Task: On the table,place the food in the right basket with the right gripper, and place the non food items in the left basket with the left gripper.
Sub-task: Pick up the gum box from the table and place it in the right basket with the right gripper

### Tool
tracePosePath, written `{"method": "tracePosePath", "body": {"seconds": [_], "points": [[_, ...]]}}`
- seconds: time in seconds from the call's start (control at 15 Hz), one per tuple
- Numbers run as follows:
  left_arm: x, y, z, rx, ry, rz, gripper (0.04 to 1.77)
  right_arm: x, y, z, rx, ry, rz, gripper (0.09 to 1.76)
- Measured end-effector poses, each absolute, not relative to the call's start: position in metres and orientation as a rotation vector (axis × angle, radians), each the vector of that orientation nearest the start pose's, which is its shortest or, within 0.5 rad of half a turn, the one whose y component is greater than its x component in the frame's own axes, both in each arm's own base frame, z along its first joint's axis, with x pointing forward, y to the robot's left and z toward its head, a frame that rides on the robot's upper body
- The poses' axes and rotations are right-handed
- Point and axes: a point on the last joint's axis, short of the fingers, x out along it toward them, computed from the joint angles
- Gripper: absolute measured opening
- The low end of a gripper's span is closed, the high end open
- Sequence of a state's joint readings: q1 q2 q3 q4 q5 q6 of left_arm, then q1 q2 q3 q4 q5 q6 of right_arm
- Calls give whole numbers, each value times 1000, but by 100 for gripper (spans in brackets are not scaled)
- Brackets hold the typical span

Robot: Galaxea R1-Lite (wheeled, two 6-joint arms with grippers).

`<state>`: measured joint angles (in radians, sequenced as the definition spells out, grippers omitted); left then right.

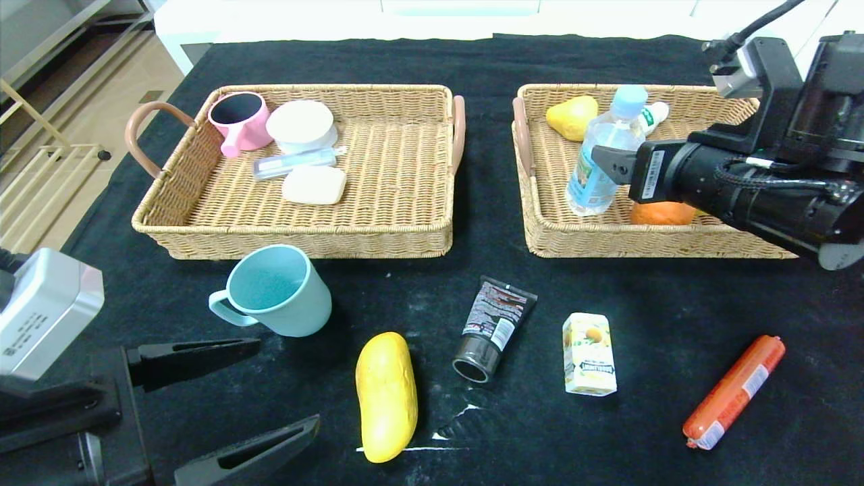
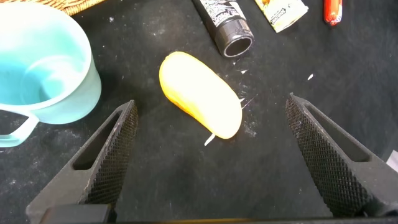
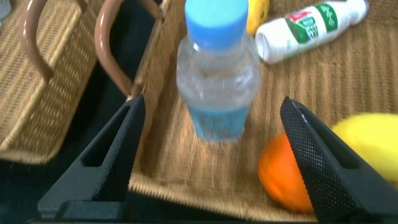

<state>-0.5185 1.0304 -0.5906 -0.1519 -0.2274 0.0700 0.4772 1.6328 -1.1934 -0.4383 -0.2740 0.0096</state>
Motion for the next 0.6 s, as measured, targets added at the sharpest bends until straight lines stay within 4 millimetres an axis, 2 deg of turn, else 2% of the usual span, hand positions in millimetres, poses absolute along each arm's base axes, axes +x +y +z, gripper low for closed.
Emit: {"method": "tracePosePath", "body": {"seconds": [0.33, 0.6], "points": [[113, -71, 222, 116, 263, -753, 172, 229, 125, 291, -48, 139, 225, 165], [113, -71, 222, 117, 262, -753, 172, 202, 127, 272, -70, 301, 248, 167]]}}
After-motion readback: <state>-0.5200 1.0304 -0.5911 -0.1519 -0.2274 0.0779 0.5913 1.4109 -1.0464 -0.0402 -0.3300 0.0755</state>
